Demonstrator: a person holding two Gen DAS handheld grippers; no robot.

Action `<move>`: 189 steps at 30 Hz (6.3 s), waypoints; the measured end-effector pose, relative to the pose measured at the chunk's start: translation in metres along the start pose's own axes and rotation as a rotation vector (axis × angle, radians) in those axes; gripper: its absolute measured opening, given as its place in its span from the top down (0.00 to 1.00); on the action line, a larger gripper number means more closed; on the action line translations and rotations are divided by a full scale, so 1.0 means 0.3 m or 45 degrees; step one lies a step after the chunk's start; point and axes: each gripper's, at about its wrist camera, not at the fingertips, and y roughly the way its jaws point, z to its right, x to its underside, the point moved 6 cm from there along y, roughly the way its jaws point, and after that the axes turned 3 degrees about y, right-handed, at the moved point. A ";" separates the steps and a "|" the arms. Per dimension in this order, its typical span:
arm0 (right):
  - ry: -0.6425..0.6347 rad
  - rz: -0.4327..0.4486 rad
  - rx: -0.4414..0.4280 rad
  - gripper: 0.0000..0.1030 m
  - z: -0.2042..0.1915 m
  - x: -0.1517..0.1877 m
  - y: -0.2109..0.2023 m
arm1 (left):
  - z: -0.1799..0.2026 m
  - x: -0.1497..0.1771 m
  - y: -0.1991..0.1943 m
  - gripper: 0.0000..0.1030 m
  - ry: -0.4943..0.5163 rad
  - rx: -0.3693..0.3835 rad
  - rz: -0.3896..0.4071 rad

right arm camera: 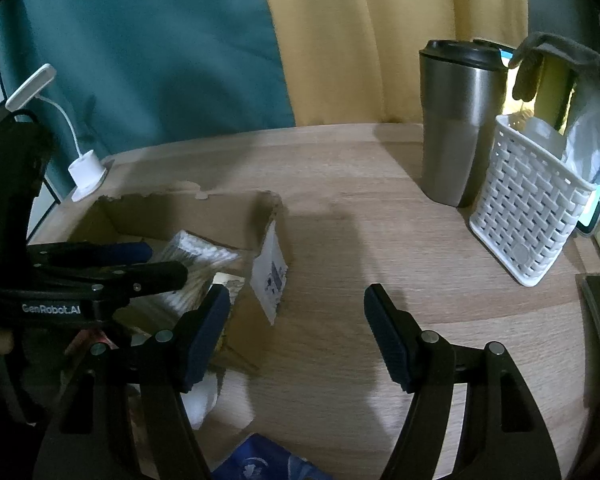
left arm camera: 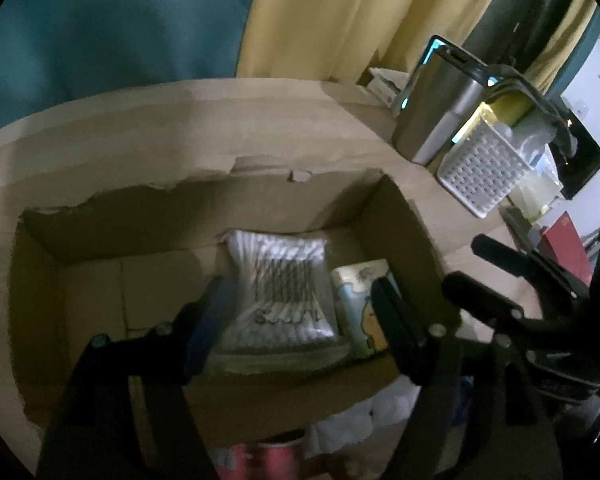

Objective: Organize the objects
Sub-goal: 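Lower the capybara pack into the box with the right gripper while the left releases the swab bag there, then move the left gripper to the red can while the right gripper moves to the blue tissue pack, then grasp the red can with the left gripper while the right gripper grasps the blue tissue pack, then lift the red can with the left gripper while the right gripper lifts the blue pack toward the box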

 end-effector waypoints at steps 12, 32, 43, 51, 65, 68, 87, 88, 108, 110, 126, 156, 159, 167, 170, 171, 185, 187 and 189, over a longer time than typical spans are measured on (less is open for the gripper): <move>-0.028 0.019 0.011 0.29 -0.035 0.008 -0.040 | -0.010 0.015 -0.096 0.28 0.017 -0.012 0.084; -0.057 0.031 0.019 0.29 -0.089 0.048 -0.099 | -0.018 0.089 -0.185 0.28 0.031 -0.040 0.144; -0.065 0.030 0.028 0.29 -0.104 0.072 -0.117 | -0.022 0.133 -0.212 0.28 0.022 -0.036 0.153; -0.065 0.030 0.043 0.29 -0.105 0.094 -0.128 | -0.017 0.171 -0.233 0.28 0.032 -0.043 0.169; -0.072 0.039 0.043 0.19 -0.108 0.120 -0.147 | -0.006 0.208 -0.262 0.27 0.035 -0.063 0.181; -0.073 0.034 0.046 0.18 -0.103 0.133 -0.148 | -0.003 0.225 -0.260 0.27 0.031 -0.064 0.179; -0.043 -0.031 0.077 0.18 -0.050 0.262 -0.154 | 0.004 0.315 -0.221 0.27 0.019 -0.089 0.140; -0.041 -0.038 0.080 0.18 -0.046 0.270 -0.153 | 0.001 0.318 -0.218 0.27 0.017 -0.091 0.137; 0.081 -0.122 0.116 0.18 0.013 0.359 -0.143 | -0.017 0.361 -0.172 0.27 0.060 -0.109 0.089; 0.103 -0.129 0.127 0.18 0.017 0.364 -0.140 | -0.014 0.362 -0.172 0.27 0.076 -0.108 0.092; 0.157 -0.180 0.163 0.18 -0.026 0.374 -0.091 | -0.008 0.353 -0.168 0.28 0.144 -0.075 0.106; 0.037 -0.139 0.197 0.30 -0.030 0.313 -0.099 | 0.003 0.324 -0.218 0.46 0.132 -0.075 0.127; 0.038 -0.125 0.192 0.30 -0.029 0.302 -0.113 | 0.011 0.312 -0.243 0.46 0.135 -0.075 0.148; 0.030 -0.079 0.165 0.30 -0.034 0.256 -0.151 | 0.023 0.292 -0.295 0.46 0.129 -0.083 0.190; 0.028 -0.063 0.157 0.30 -0.034 0.239 -0.161 | 0.026 0.285 -0.312 0.46 0.126 -0.084 0.204; 0.027 -0.060 0.155 0.30 -0.035 0.233 -0.164 | 0.025 0.282 -0.317 0.46 0.126 -0.084 0.208; 0.010 0.003 0.120 0.30 -0.044 0.157 -0.206 | 0.023 0.226 -0.378 0.46 0.112 -0.092 0.265; 0.008 0.014 0.117 0.30 -0.044 0.144 -0.211 | 0.020 0.217 -0.385 0.46 0.111 -0.093 0.272; 0.007 0.023 0.112 0.30 -0.044 0.130 -0.214 | 0.019 0.210 -0.388 0.46 0.109 -0.094 0.276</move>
